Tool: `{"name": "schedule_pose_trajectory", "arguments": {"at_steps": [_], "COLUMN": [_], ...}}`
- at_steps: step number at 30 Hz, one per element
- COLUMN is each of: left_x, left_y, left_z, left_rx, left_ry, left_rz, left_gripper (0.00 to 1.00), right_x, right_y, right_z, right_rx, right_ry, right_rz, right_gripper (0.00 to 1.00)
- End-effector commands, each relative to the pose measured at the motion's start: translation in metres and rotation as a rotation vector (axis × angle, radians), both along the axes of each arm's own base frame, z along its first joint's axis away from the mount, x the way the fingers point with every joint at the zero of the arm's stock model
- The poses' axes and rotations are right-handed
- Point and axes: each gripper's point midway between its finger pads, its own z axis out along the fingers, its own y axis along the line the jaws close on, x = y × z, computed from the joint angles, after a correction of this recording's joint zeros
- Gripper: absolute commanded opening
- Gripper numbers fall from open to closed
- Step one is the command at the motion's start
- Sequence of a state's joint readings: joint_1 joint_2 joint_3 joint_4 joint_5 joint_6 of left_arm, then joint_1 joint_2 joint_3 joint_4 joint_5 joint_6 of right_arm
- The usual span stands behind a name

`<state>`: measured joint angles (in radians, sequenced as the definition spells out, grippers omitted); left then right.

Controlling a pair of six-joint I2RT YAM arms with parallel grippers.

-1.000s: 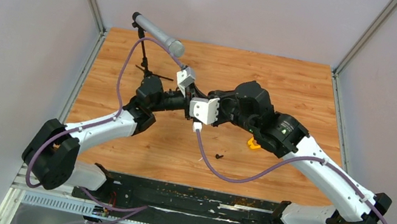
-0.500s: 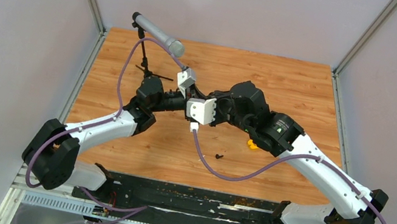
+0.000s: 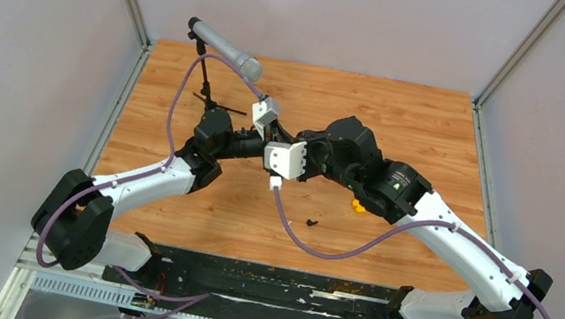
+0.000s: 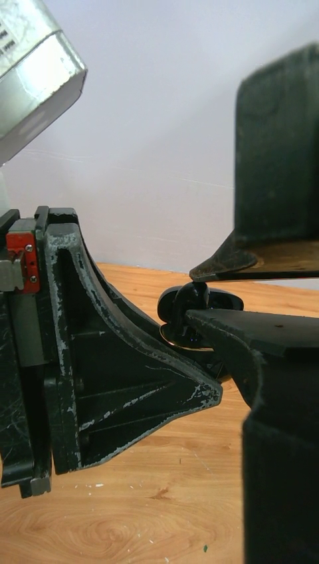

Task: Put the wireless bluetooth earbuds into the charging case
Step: Place the earbud in the charging case.

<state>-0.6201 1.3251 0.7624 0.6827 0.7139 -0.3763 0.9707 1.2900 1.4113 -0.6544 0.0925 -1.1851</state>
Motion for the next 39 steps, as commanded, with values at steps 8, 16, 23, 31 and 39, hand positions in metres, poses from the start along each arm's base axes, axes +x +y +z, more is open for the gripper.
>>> {"name": "schedule_pose_trajectory", "arguments": {"at_steps": [8,16,23,31,39], "left_x": [0.008,0.007,0.005,-0.001,0.001], "left_y": [-0.002,-0.002,-0.002,-0.002,-0.001], "left_z": [0.023,0.023,0.024,0.026,0.026], "left_rx": [-0.044,-0.041,-0.044,-0.044,-0.045], "left_ry": [-0.070,-0.098,-0.108,-0.138,-0.136], "left_rz": [0.026,0.023,0.017,-0.016,-0.005], "left_gripper": [0.00,0.00,0.00,0.00,0.00], "right_x": [-0.015,-0.026,-0.025,-0.033,-0.051], "right_y": [0.004,0.001,0.000,0.004,-0.012], "right_z": [-0.008,-0.014,-0.015,0.000,0.019], "right_rx": [-0.023,-0.038,-0.039,0.033,0.069], "right_ry": [0.032,0.093,0.103,0.219,0.383], "right_rz": [0.057,0.080,0.061,0.060,0.076], "right_gripper": [0.05,0.22,0.28,0.44,0.52]}}
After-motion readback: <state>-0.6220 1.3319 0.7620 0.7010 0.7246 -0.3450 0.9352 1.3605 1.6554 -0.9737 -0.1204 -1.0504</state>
